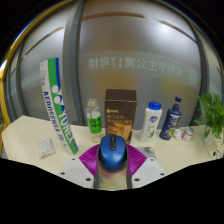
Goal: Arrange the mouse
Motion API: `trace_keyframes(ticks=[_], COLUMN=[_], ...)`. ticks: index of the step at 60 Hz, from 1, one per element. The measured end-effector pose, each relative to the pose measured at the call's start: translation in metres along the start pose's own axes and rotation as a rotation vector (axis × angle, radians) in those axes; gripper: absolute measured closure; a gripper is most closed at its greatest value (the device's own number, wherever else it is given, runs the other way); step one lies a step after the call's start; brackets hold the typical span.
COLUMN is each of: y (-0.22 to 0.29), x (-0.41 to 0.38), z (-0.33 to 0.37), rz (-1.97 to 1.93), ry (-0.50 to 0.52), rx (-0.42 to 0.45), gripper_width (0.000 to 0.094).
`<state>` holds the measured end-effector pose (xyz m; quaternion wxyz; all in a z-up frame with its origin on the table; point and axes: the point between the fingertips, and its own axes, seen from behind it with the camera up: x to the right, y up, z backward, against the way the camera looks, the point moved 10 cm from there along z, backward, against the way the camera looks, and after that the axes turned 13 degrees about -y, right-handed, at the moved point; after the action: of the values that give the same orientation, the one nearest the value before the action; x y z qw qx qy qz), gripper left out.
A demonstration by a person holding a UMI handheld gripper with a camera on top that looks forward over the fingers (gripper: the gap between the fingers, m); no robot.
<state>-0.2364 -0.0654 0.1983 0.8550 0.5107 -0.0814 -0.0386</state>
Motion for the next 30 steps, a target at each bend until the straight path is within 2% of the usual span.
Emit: trace_keyframes(ticks=[13,18,24,30], y=[-0.075,-0.094,-0.096,-0.084], x=[0.035,0.034,0.035,0.039], z=[-0.106,-0.121,-0.119,-0.102], rz=[0.026,0.038,0.05,0.06], ry=[-0.031,-0.006,-0.005,-0.023], rx=[-0.192,-0.24,-0.235,-0.208], gripper_width=[0.0565,0.051,0.0387,0.0066])
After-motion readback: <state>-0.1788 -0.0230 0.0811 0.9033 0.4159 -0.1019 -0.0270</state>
